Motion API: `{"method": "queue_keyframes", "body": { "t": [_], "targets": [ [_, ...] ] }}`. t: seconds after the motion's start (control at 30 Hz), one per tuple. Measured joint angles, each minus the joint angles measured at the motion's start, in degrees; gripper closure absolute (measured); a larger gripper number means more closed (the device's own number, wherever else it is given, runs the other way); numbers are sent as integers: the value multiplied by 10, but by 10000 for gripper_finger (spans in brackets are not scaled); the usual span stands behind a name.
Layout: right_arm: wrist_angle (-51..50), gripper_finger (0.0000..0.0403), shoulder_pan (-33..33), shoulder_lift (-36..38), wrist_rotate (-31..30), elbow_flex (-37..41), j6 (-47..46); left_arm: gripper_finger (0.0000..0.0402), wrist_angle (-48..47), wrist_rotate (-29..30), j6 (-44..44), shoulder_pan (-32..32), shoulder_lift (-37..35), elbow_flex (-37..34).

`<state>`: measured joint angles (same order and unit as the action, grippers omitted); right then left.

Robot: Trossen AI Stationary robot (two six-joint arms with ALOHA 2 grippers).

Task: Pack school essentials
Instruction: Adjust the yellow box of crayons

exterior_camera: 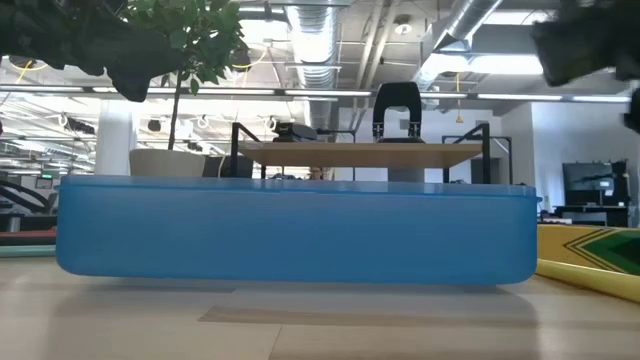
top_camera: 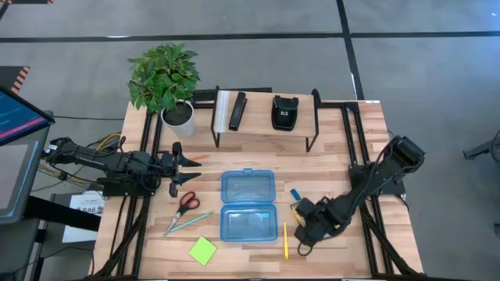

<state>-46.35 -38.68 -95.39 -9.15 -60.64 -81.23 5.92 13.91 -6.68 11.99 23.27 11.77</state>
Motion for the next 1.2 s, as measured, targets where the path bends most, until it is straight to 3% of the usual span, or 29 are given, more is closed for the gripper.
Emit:
{"method": "queue_keyframes", "body": {
  "t": [0.23,0.4,1.2],
  "targets": [
    [-15,3,-33,-33,-9,0,-151,257,0,0,0,0,0,0],
    [-12,3,-41,-34,-30,0,-208,257,0,0,0,0,0,0],
    [-109,3,3,-34,20,0,-151,257,0,3,0,0,0,0]
  ]
}}
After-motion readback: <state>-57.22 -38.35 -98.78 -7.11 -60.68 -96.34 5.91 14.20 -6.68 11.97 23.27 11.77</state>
